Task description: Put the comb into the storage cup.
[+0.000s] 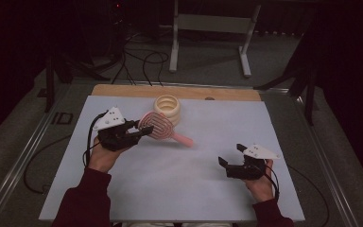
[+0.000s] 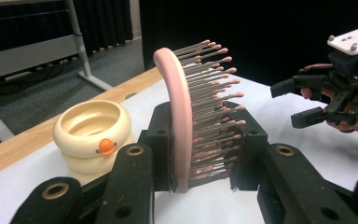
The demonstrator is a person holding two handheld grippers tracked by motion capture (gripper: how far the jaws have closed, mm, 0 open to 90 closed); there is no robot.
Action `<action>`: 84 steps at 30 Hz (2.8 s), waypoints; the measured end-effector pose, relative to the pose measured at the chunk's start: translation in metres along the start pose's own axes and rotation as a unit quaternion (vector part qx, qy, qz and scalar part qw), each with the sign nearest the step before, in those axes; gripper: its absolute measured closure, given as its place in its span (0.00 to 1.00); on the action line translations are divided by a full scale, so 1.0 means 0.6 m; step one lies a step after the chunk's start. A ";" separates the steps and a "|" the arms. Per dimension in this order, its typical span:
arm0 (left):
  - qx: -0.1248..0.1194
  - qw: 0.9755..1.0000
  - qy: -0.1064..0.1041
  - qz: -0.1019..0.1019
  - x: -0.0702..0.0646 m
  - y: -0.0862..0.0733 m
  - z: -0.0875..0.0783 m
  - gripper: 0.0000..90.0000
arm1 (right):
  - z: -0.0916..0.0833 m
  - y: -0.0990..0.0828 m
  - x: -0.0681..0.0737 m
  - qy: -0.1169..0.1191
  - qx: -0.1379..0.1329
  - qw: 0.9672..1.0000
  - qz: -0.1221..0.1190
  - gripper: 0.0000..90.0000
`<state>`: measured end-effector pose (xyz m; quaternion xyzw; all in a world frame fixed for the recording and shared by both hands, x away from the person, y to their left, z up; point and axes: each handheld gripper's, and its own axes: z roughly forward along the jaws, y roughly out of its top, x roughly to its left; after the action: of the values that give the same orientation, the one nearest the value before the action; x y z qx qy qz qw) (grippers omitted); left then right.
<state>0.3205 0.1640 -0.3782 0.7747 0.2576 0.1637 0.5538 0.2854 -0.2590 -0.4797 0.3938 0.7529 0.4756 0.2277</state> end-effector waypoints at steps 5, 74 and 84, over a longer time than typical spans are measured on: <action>0.001 1.000 0.004 0.000 0.001 0.004 -0.003 0.75 | -0.001 -0.002 -0.001 -0.003 -0.001 1.000 0.001 0.11; 0.004 0.998 0.065 0.015 0.026 0.043 -0.023 0.74 | 0.000 -0.009 -0.004 -0.010 -0.001 1.000 0.005 0.11; 0.002 0.997 0.071 0.016 0.027 0.047 -0.022 0.74 | -0.001 -0.009 -0.005 -0.010 -0.001 1.000 0.004 0.11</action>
<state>0.3330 0.1766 -0.3477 0.7662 0.2847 0.2266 0.5297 0.2848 -0.2626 -0.4844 0.4013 0.7483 0.4739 0.2335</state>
